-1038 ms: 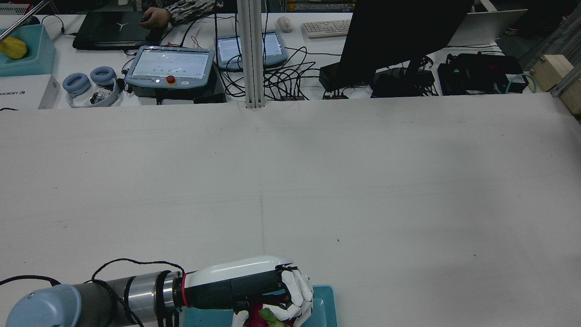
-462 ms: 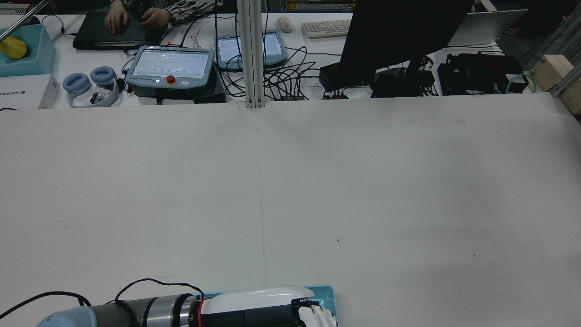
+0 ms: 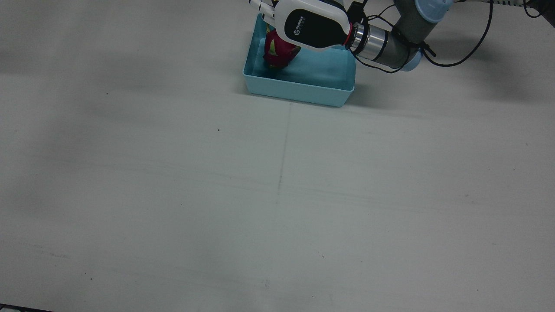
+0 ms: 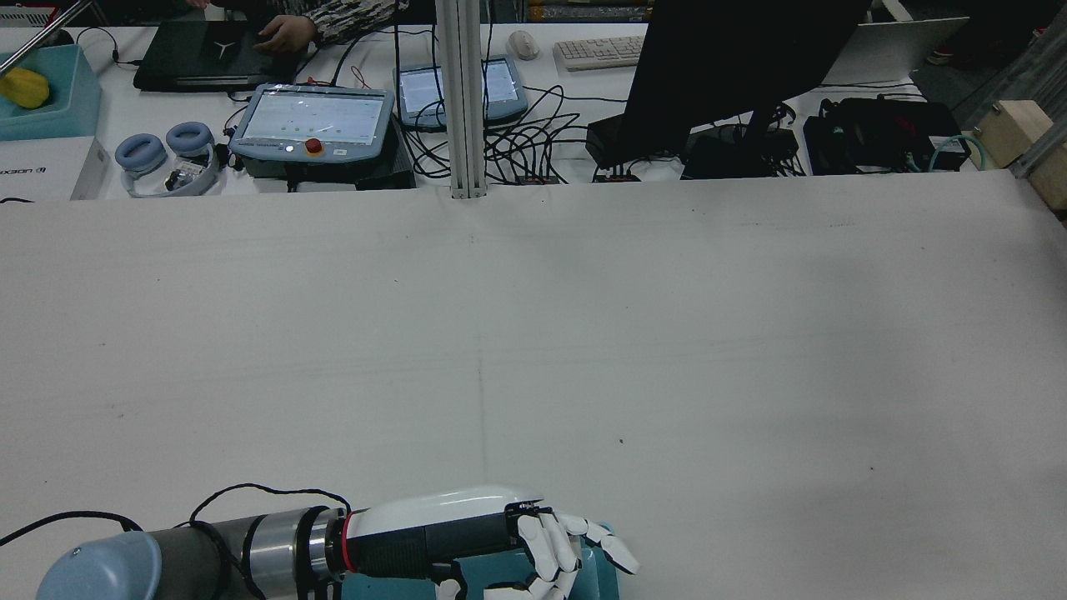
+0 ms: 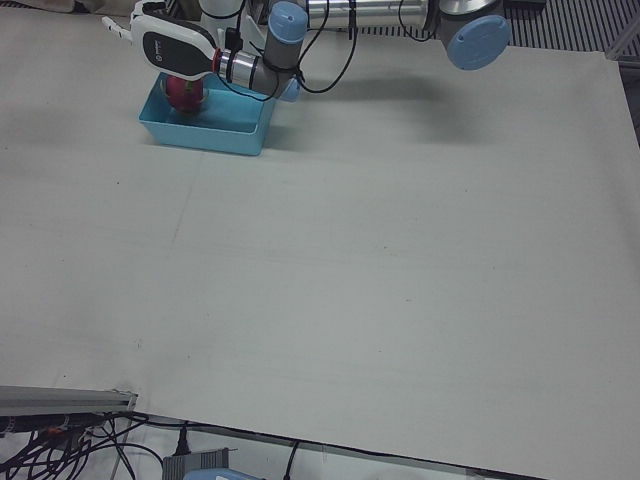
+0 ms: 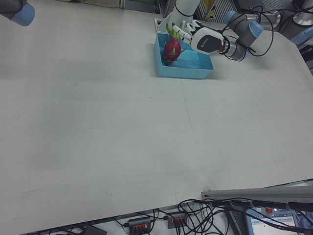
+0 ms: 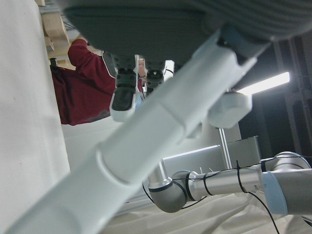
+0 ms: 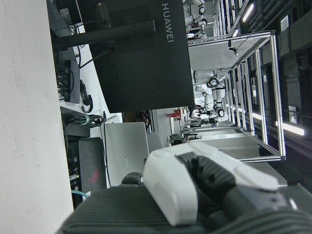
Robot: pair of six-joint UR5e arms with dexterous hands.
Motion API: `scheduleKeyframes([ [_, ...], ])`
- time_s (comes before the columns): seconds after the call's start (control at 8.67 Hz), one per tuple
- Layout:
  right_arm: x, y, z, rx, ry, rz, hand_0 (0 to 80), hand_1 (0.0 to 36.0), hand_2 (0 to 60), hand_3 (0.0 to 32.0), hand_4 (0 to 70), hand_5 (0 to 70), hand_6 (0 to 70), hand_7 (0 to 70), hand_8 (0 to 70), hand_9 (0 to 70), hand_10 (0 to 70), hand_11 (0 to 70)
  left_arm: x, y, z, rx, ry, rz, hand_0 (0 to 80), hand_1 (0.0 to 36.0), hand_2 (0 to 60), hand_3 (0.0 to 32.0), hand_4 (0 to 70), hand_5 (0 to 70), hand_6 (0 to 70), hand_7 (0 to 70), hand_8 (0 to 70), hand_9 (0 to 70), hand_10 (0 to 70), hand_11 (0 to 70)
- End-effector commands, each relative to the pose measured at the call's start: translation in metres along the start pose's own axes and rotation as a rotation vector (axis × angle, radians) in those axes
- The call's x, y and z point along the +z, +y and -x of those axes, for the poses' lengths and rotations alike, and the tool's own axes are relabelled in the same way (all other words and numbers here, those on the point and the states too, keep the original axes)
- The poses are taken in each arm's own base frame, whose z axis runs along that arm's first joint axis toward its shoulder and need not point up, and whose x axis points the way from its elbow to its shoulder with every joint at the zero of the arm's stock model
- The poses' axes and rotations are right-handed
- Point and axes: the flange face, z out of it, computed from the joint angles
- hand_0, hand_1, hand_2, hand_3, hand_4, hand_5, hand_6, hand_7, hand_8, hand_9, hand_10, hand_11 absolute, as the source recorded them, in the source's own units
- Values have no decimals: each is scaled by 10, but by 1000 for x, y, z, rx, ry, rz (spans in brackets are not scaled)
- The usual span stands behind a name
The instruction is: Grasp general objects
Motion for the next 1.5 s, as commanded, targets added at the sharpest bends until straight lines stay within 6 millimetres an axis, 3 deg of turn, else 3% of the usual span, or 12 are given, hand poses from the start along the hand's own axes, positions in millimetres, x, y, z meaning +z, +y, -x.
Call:
scheduleKeyframes([
  [0.0, 0, 0, 0, 0, 0, 0, 0, 0, 0, 0, 0, 0, 0, 0, 0, 0, 0, 0, -116, -100, -88, 173, -30, -264, 800, 360, 600, 0, 700, 700, 700, 700, 452, 562, 555, 700],
  [0.35, 0, 0, 0, 0, -2, 0, 0, 0, 0, 0, 0, 0, 0, 0, 0, 0, 0, 0, -242, -172, -214, 348, 5, -538, 800, 360, 600, 0, 700, 700, 700, 700, 307, 380, 471, 695],
  [0.58, 0, 0, 0, 0, 0, 0, 0, 0, 0, 0, 0, 0, 0, 0, 0, 0, 0, 0, -316, -197, -267, 410, 32, -692, 800, 360, 600, 0, 700, 700, 700, 700, 281, 336, 461, 682],
  [0.69, 0, 0, 0, 0, 0, 0, 0, 0, 0, 0, 0, 0, 0, 0, 0, 0, 0, 0, -368, -212, -282, 427, 33, -788, 800, 360, 600, 0, 700, 700, 700, 700, 286, 342, 459, 679],
  [0.81, 0, 0, 0, 0, 0, 0, 0, 0, 0, 0, 0, 0, 0, 0, 0, 0, 0, 0, -415, -218, -301, 455, 59, -874, 800, 360, 600, 0, 700, 700, 700, 700, 308, 372, 440, 651],
  [0.92, 0, 0, 0, 0, 0, 0, 0, 0, 0, 0, 0, 0, 0, 0, 0, 0, 0, 0, -469, -222, -322, 488, 84, -942, 800, 360, 600, 0, 700, 700, 700, 700, 299, 360, 442, 654],
  [1.04, 0, 0, 0, 0, 0, 0, 0, 0, 0, 0, 0, 0, 0, 0, 0, 0, 0, 0, -512, -225, -325, 500, 106, -1014, 800, 360, 600, 0, 700, 700, 700, 700, 294, 352, 452, 669],
  [1.15, 0, 0, 0, 0, 0, 0, 0, 0, 0, 0, 0, 0, 0, 0, 0, 0, 0, 0, -545, -224, -314, 508, 144, -1076, 800, 360, 600, 0, 700, 700, 700, 700, 226, 257, 410, 607],
  [1.27, 0, 0, 0, 0, 0, 0, 0, 0, 0, 0, 0, 0, 0, 0, 0, 0, 0, 0, -596, -216, -295, 527, 218, -1146, 800, 360, 600, 0, 700, 700, 700, 700, 212, 236, 414, 614],
  [1.38, 0, 0, 0, 0, -2, 0, 0, 0, 0, 0, 0, 0, 0, 0, 0, 0, 0, 0, -626, -201, -286, 539, 269, -1196, 800, 360, 600, 0, 700, 700, 700, 700, 187, 200, 399, 594],
])
